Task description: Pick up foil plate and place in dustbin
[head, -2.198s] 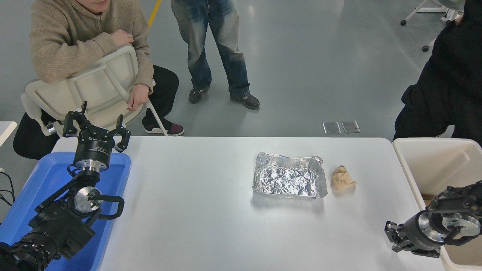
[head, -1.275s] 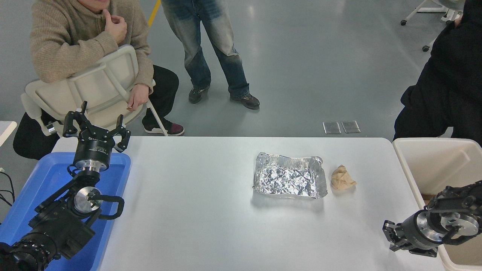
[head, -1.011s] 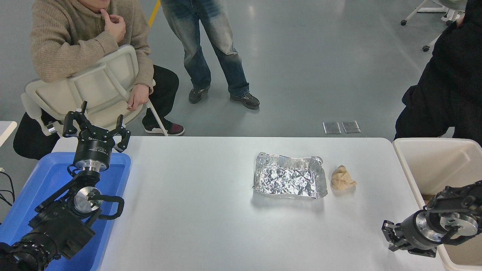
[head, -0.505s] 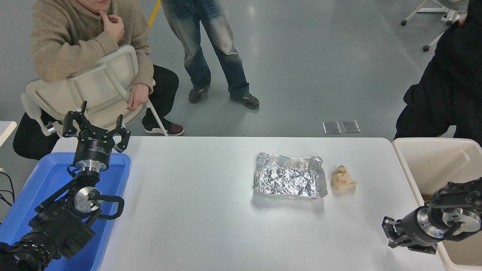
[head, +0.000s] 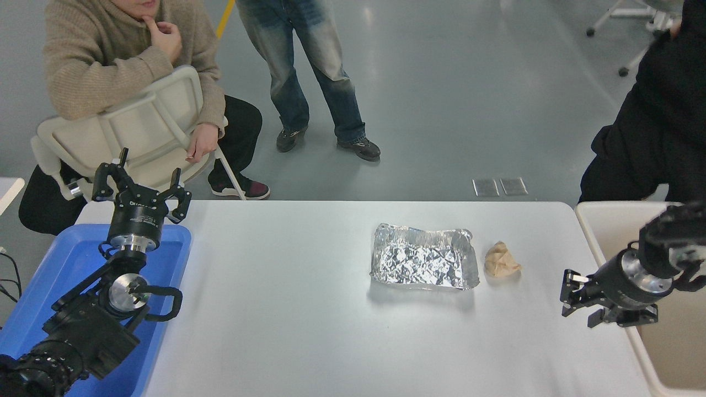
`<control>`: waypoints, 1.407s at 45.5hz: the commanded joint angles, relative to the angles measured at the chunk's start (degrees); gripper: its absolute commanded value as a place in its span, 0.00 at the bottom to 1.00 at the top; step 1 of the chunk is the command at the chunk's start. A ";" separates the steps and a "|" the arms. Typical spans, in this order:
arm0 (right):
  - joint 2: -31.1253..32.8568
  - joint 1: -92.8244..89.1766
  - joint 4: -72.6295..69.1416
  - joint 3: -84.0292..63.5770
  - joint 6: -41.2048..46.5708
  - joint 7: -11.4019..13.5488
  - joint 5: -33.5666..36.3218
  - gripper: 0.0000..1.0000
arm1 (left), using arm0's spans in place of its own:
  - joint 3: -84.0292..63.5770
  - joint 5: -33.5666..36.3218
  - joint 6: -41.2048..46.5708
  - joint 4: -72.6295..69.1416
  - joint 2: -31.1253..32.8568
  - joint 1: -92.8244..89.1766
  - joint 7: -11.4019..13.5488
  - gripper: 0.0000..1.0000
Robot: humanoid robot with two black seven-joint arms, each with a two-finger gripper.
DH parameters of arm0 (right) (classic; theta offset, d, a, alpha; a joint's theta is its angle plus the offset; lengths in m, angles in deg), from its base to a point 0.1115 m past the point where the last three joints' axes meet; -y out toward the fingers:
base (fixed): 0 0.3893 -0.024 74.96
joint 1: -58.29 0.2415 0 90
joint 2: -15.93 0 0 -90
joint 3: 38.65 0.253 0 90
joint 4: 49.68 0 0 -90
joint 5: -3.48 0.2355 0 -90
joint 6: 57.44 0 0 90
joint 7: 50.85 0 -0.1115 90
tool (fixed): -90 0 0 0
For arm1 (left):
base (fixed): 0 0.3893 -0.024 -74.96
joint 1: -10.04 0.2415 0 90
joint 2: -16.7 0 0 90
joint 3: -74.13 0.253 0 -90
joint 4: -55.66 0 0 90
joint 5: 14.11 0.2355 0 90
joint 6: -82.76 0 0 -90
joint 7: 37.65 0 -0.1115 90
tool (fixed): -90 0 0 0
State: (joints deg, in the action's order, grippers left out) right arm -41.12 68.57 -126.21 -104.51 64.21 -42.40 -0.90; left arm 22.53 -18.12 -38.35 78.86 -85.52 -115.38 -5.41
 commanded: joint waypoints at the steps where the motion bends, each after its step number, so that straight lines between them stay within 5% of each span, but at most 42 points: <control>1: -0.96 18.01 -7.67 -6.66 10.09 -0.01 1.74 1.00 | 0.00 0.06 0.00 0.01 0.00 0.00 0.02 0.99; 22: -5.97 42.00 -9.78 -5.87 13.35 -0.01 4.55 1.00 | 0.00 -0.03 0.00 0.01 0.00 0.09 0.02 0.99; 42: -7.56 38.67 -8.02 -1.82 13.35 0.00 4.90 1.00 | 0.00 -0.03 0.00 -0.08 0.00 0.09 0.02 0.99; 54: -12.82 27.52 -3.11 -1.82 -2.28 0.26 6.05 1.00 | 0.00 -0.03 0.00 0.01 0.00 0.00 0.02 0.99; 64: -17.13 12.93 7.09 1.51 -6.86 0.26 6.40 1.00 | 0.00 -0.03 0.00 0.01 0.00 0.00 0.11 0.99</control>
State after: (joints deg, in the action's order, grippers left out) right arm -53.64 94.68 -127.77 -105.88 63.47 -42.23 5.09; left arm 22.54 -18.15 -38.35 78.84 -85.52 -115.35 -5.38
